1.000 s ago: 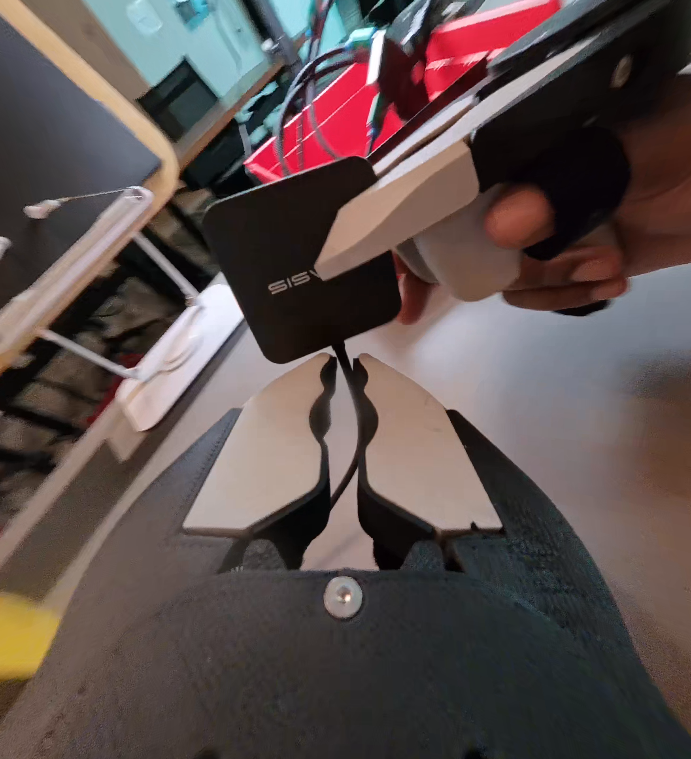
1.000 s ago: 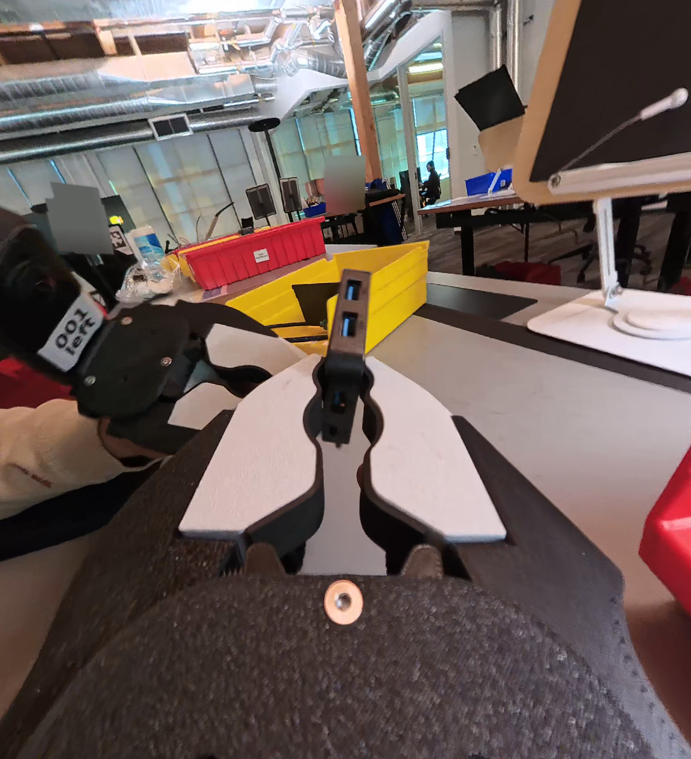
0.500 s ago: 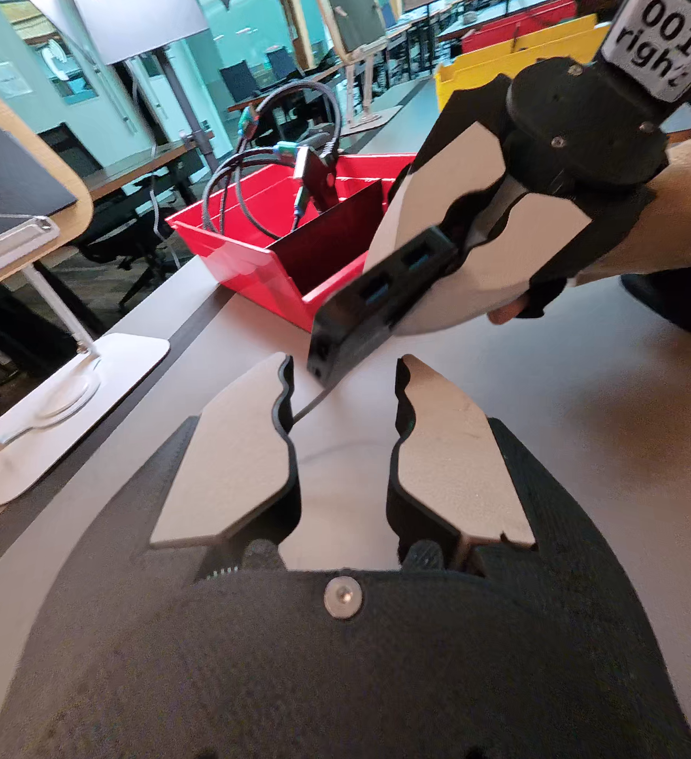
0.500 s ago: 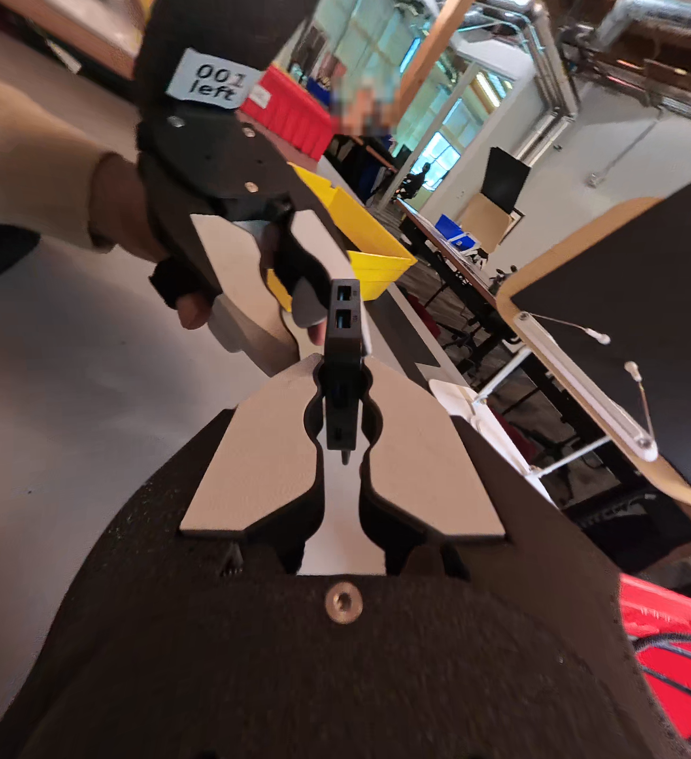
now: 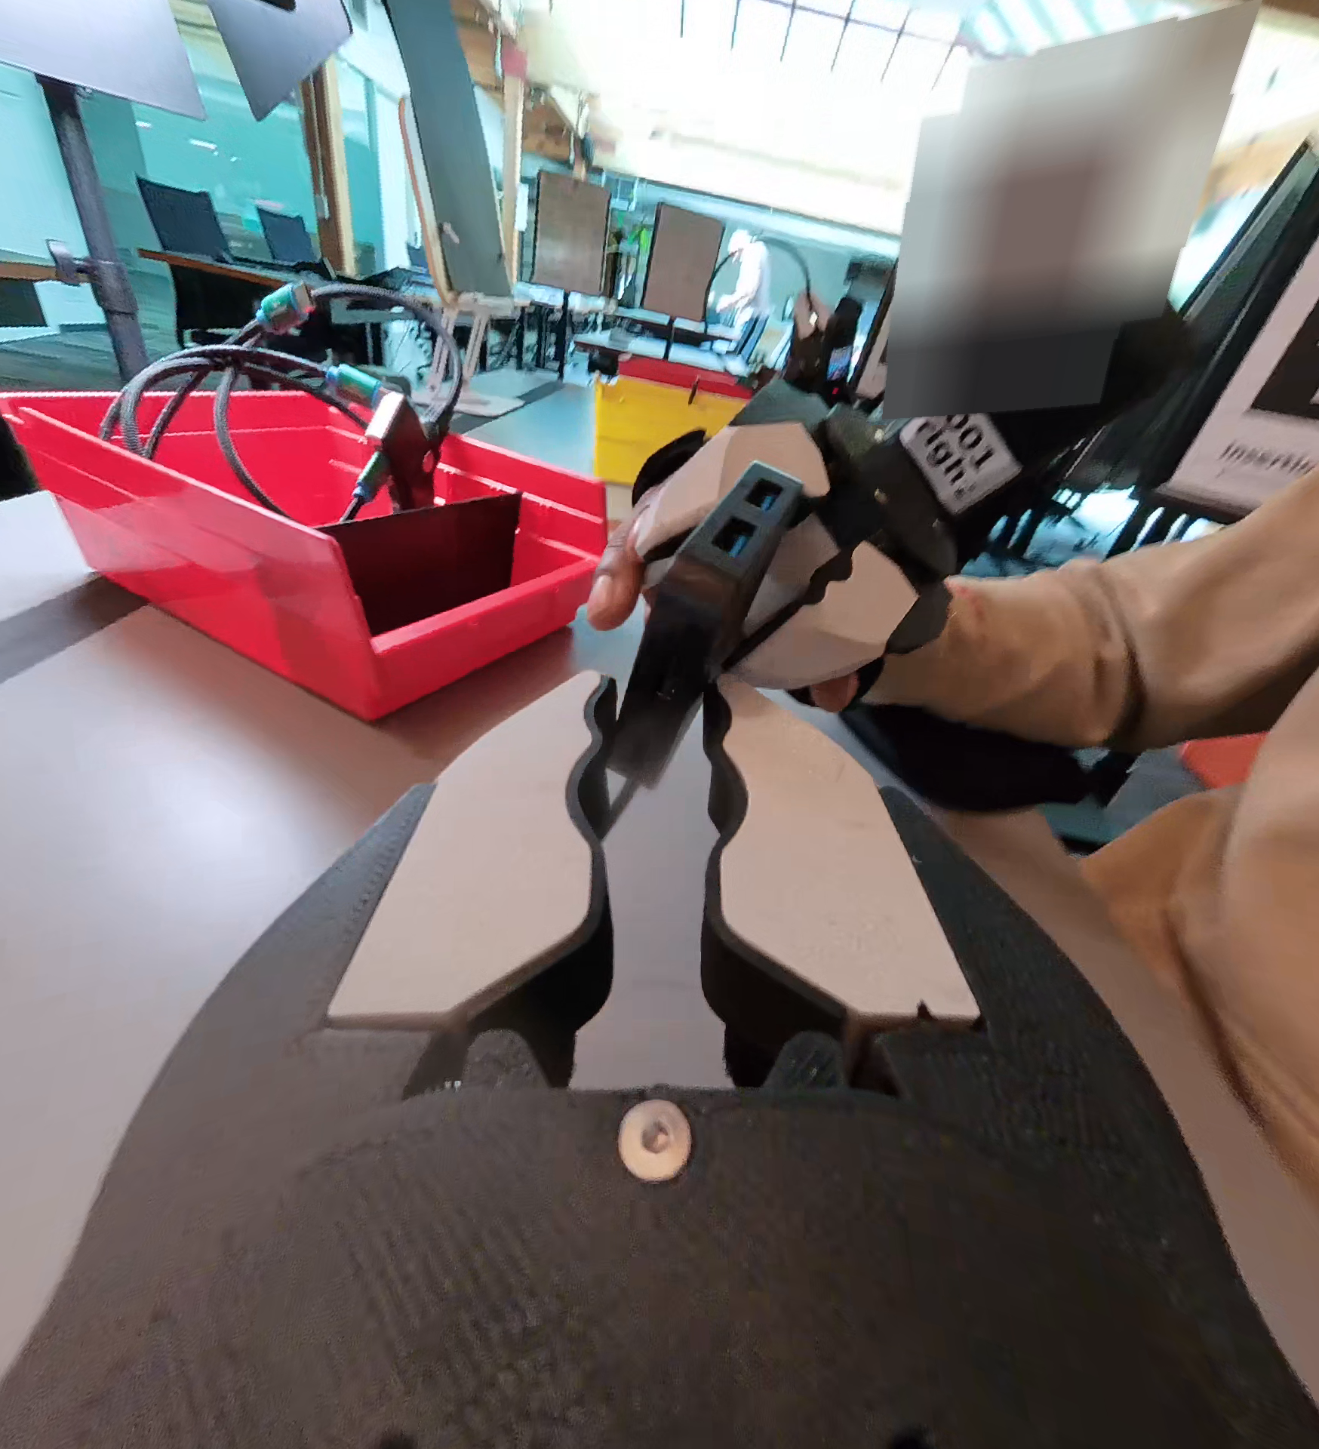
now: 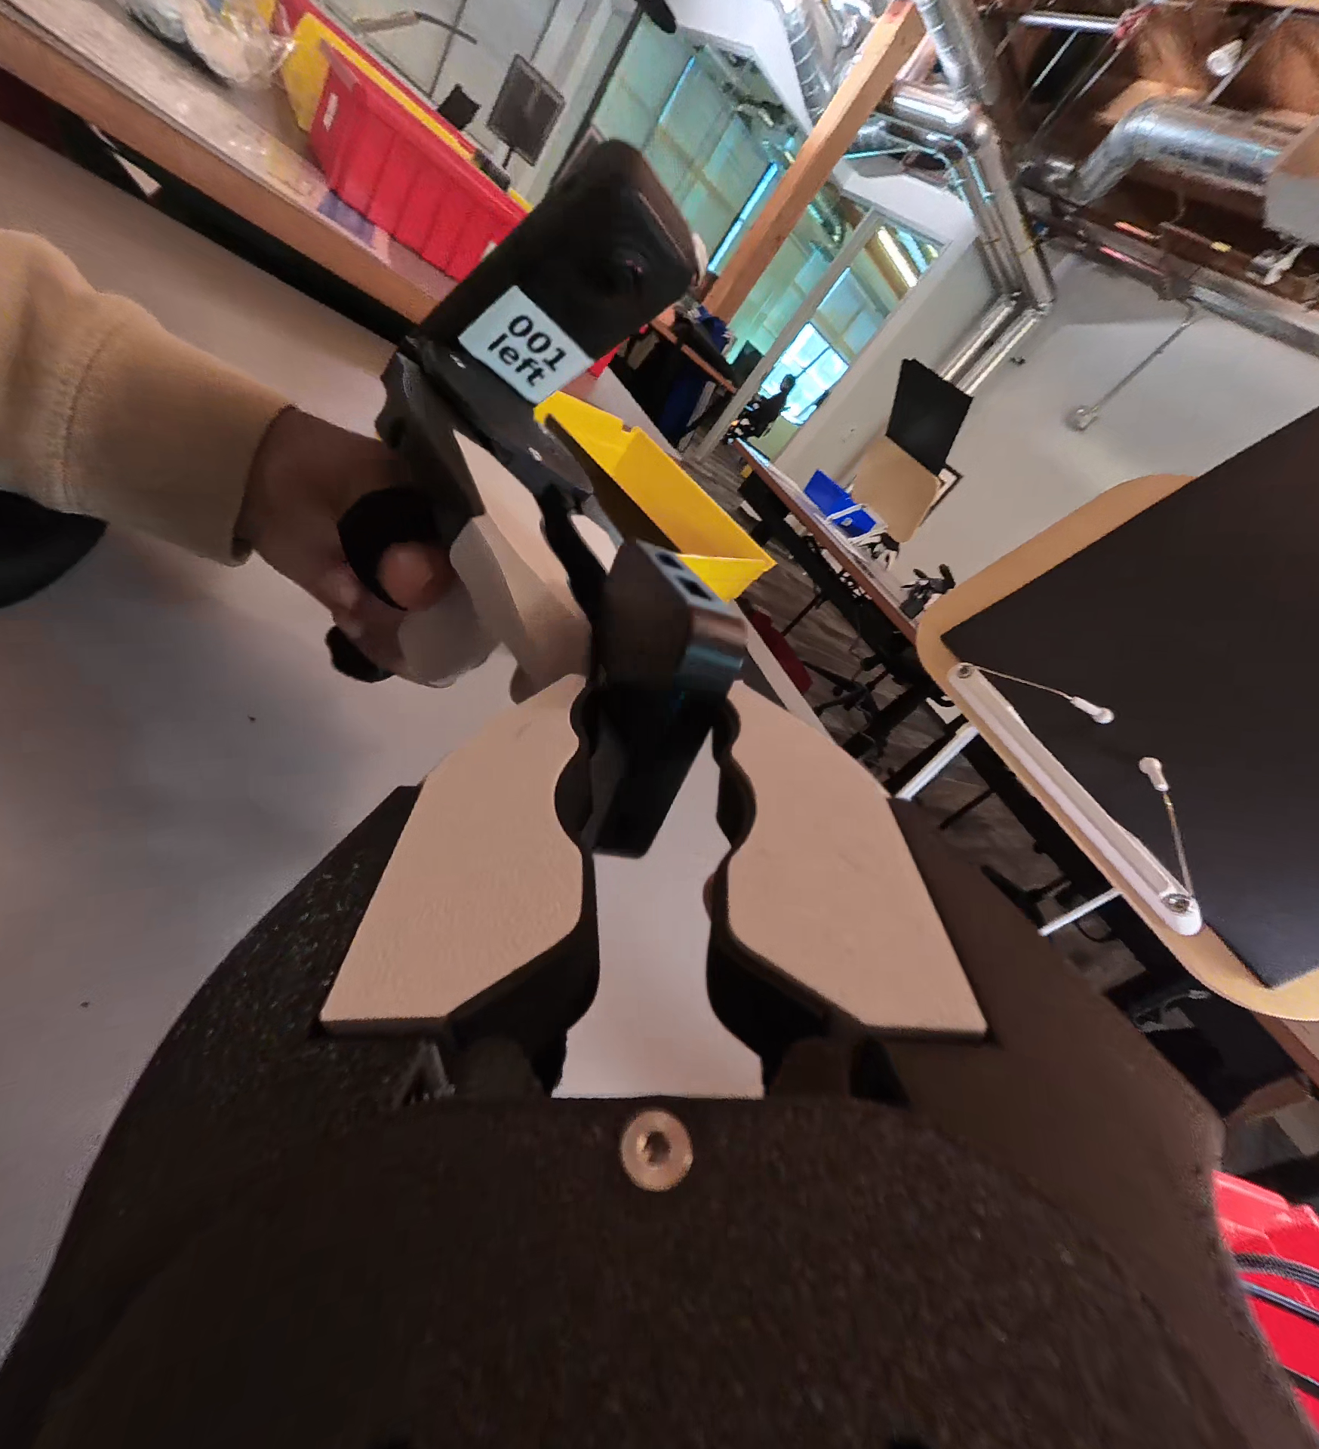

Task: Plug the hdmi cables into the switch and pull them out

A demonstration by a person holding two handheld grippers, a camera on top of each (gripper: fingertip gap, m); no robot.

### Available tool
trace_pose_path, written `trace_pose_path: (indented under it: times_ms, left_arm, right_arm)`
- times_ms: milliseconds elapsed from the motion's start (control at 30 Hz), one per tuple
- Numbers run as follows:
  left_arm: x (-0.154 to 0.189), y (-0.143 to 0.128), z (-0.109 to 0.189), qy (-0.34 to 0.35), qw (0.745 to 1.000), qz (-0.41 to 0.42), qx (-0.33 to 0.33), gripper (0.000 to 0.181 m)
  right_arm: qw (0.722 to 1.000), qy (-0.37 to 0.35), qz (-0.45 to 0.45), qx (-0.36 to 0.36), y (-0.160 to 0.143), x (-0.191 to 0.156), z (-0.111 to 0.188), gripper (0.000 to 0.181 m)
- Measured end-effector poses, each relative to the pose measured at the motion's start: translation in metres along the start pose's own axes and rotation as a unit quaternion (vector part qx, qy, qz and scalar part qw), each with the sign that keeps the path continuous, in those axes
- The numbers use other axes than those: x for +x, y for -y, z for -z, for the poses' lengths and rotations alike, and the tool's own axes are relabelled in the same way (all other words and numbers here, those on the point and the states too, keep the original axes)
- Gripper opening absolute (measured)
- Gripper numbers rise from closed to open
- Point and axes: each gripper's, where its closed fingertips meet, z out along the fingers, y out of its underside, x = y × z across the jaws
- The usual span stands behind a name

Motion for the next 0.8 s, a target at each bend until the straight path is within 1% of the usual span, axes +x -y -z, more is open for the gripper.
trace_pose_path:
  times_ms: [100,167,233,300,400,433,500,533,600,700,733,767,800]
  left_arm:
    - [-0.003,0.012,0.006,-0.013,0.998,0.053,0.040,0.019]
    - [-0.012,0.020,0.010,-0.003,0.992,0.111,0.058,0.015]
    - [-0.025,0.020,0.014,0.019,0.982,0.181,0.056,0.014]
    - [-0.033,0.014,0.016,0.018,0.963,0.266,0.048,0.014]
    - [-0.040,0.003,0.017,-0.006,0.922,0.382,0.054,0.014]
    - [-0.043,-0.004,0.016,-0.006,0.912,0.406,0.049,0.014]
    - [-0.045,-0.019,0.013,-0.006,0.895,0.445,0.028,0.014]
    - [-0.046,-0.026,0.012,-0.001,0.889,0.457,0.020,0.014]
    - [-0.048,-0.034,0.009,0.005,0.881,0.473,0.012,0.015]
    - [-0.041,-0.036,0.000,-0.004,0.876,0.483,0.004,0.014]
    - [-0.038,-0.038,-0.004,-0.004,0.877,0.481,-0.003,0.014]
    - [-0.035,-0.038,-0.008,-0.006,0.877,0.481,-0.005,0.014]
    - [-0.035,-0.036,-0.010,-0.007,0.877,0.480,0.003,0.016]
  right_arm:
    - [1.000,-0.020,-0.005,0.002,-0.001,0.008,0.002,0.037]
    - [0.999,-0.040,0.004,0.003,-0.002,0.016,0.004,0.042]
    - [0.997,-0.063,0.036,0.004,-0.002,0.024,0.008,0.042]
    - [0.992,-0.085,0.088,-0.015,-0.007,0.031,0.011,0.042]
    - [0.970,-0.093,0.204,-0.089,-0.036,0.032,0.009,0.044]
    - [0.962,-0.089,0.233,-0.109,-0.049,0.029,0.006,0.047]
    - [0.951,-0.083,0.269,-0.131,-0.067,0.022,-0.001,0.056]
    - [0.945,-0.087,0.287,-0.133,-0.071,0.021,-0.005,0.060]
    - [0.935,-0.091,0.315,-0.135,-0.072,0.018,-0.012,0.062]
    - [0.922,-0.081,0.347,-0.149,-0.080,0.005,-0.022,0.059]
    - [0.915,-0.088,0.364,-0.147,-0.081,0.003,-0.024,0.052]
    - [0.907,-0.101,0.383,-0.143,-0.078,0.003,-0.025,0.037]
    - [0.904,-0.109,0.389,-0.140,-0.075,0.003,-0.024,0.029]
